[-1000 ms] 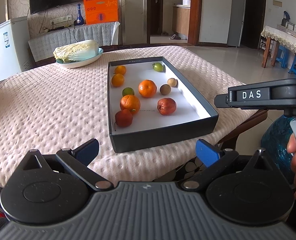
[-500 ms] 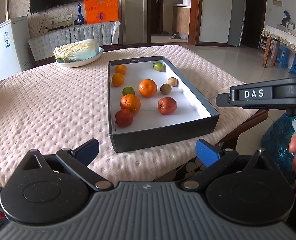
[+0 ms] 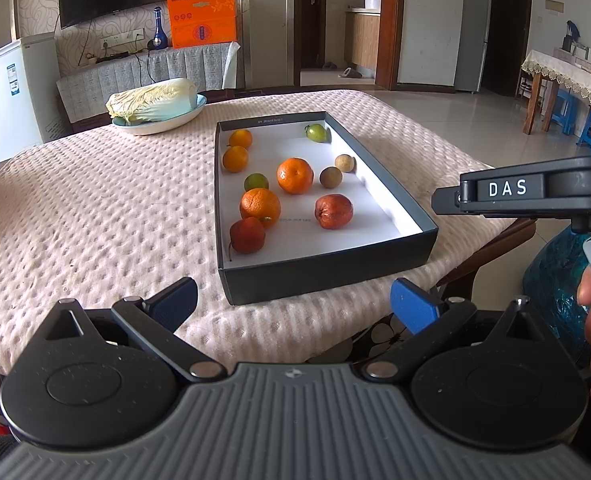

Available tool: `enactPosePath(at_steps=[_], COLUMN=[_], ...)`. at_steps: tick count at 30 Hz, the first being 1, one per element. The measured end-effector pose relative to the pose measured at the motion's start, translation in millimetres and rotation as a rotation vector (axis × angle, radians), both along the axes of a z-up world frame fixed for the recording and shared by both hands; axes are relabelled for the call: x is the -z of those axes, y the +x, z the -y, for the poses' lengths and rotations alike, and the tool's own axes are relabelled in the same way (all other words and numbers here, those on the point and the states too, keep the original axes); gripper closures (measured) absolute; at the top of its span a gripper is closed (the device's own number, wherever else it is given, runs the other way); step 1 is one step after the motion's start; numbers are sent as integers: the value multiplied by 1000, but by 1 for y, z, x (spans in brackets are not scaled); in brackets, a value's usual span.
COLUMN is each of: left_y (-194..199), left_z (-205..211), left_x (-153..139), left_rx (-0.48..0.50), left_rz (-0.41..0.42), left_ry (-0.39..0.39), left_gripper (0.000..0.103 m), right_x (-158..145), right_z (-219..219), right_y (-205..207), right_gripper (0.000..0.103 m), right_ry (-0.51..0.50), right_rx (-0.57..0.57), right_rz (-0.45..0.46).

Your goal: Organize fruits

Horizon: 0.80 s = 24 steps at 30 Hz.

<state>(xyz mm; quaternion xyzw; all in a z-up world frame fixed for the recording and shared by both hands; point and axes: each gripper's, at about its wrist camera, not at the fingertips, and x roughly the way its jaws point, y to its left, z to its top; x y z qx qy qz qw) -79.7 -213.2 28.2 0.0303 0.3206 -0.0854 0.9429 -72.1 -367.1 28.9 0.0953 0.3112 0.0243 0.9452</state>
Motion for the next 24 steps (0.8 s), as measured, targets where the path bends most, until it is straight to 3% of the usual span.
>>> enactPosePath(at_steps=[17, 21, 24], left_y=[0, -5, -3], left_z=[1, 0, -1], left_x=[0, -1, -3], left_rx=[0, -20, -2], left_rz=[-3, 34, 12], left_ry=[2, 8, -19], left_gripper=[0, 0, 0], right_x=[0, 1, 1], right_z=[0, 1, 2], right_y=[0, 0, 0], right_gripper=[52, 52, 52], right_ry=[0, 0, 1], right_rx=[0, 0, 3], right_rz=[0, 1, 2])
